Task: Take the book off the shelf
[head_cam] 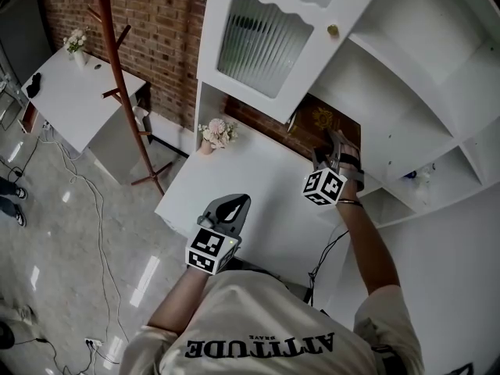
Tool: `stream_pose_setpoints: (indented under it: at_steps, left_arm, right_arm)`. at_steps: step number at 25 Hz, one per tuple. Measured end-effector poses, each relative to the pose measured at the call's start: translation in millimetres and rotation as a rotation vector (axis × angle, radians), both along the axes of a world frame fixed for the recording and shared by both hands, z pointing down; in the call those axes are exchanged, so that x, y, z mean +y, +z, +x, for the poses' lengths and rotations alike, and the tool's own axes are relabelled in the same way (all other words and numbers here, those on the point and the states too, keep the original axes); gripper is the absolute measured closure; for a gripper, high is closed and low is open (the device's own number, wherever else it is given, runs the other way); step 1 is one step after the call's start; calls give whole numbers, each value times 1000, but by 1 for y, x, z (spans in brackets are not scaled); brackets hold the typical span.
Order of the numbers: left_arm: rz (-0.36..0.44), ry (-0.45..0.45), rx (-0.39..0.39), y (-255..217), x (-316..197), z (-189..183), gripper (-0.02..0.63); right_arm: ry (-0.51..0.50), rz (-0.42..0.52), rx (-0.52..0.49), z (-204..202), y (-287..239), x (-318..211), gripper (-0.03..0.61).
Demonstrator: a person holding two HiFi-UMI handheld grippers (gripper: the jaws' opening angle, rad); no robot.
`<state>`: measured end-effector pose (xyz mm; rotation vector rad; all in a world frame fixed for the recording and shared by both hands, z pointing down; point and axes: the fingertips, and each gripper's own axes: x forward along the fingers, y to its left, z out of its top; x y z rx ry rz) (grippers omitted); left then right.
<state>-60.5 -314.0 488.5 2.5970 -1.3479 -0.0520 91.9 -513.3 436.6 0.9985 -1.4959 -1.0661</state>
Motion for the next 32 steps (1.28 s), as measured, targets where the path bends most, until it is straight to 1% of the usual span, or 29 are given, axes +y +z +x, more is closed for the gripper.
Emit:
stream_pose_setpoints:
  at_steps: [5,10,12,15,19,29,32]
  left_arm:
    - [-4,-5,3,0,4,-8,588]
    - [7,17,-1,-3,11,-10,588]
    - [2,18,3,-2,13,-13,588]
    - [6,17,-5,-2,15,-19,588]
    - [0,26,-10,-2,18,-28,588]
    - [-5,115,2,4,33,-22,588]
    - [-13,144,6,8,39,-18,588]
  right_arm:
    - [-30,15,-47,-7,-12,13,330]
    - [-55,117,-128,-6,-43,29,339]
    - [-58,128,-143,-5,-51,33,341]
    - [-41,109,-168,-2,-53,38,341]
    - [-8,105,-239,3,-58,52,341]
    - [72,123,-349,23,-73,111,341]
    - [98,114,-418,29,-72,135,341]
